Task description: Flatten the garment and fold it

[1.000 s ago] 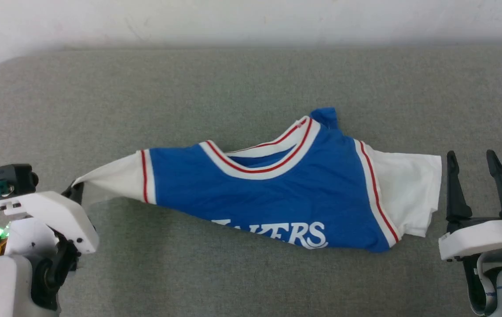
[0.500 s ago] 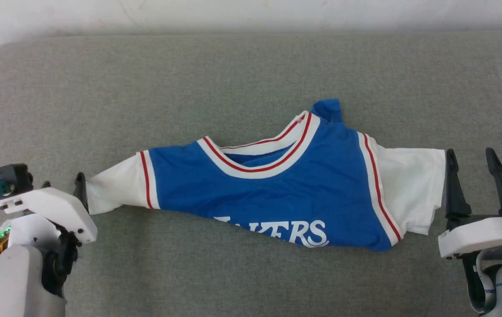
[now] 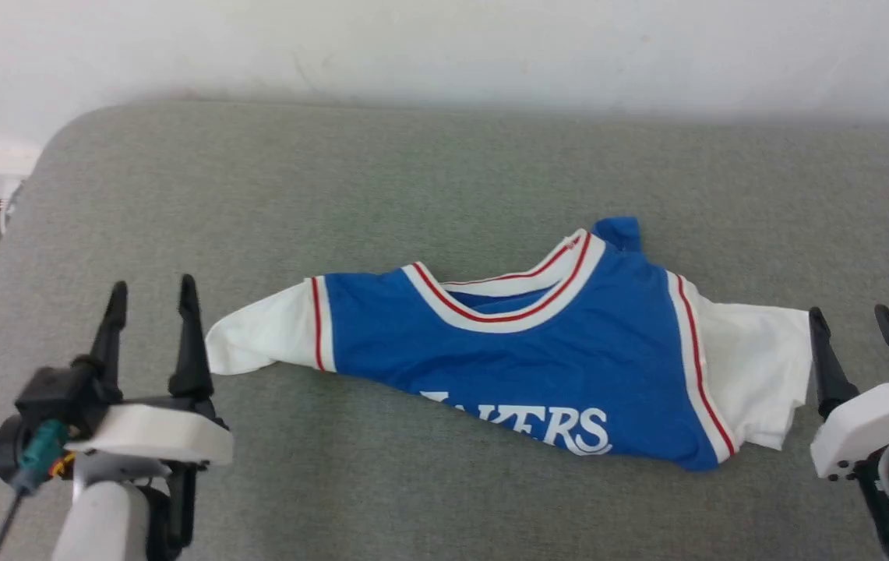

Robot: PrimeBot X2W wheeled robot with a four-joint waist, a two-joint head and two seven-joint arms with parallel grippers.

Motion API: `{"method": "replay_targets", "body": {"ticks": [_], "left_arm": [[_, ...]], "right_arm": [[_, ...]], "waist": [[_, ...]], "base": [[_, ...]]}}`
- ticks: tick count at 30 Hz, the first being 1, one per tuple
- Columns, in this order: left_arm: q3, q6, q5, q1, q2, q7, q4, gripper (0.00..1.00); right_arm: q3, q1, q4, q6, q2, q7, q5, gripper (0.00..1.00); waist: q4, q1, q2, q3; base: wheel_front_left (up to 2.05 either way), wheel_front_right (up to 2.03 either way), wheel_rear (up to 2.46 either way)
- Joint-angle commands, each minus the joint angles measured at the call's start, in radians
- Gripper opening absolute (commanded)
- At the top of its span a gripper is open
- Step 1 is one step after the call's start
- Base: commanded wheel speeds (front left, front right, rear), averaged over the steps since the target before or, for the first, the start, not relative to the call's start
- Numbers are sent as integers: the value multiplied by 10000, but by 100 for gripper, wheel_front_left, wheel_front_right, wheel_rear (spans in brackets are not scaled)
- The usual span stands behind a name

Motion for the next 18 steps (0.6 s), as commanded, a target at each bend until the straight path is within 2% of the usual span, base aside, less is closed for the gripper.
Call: {"method": "replay_targets", "body": {"ticks": [1, 8, 11, 14, 18], "left_arm": [[-94, -67, 345, 254, -82, -187, -156, 100], [-225, -391, 1571, 1035, -798, -267, -1615, 100], [-205, -523, 1814, 1326, -1109, -269, -1780, 100], [-126, -696, 1928, 1351, -1291, -269, -1818, 100], [-79, -904, 2060, 1231, -1449, -270, -1815, 100]], "right_arm": [[15, 49, -14, -17, -230, 517, 186, 100], [-215, -297, 271, -17, -957, 3603, 833, 100], [-303, -566, 532, -17, -1205, 4761, 846, 100], [-376, -879, 918, -17, -1320, 5554, 823, 100], [-637, -1310, 1514, -17, -1469, 5918, 392, 100]], "waist": [[439, 1, 0, -315], [1032, 1, 0, -298], [1268, 1, 0, -237], [1465, 1, 0, -144], [1717, 1, 0, 30]], "base": [[0, 0, 0], [0, 0, 0], [0, 0, 0], [0, 0, 0], [0, 0, 0]]}}
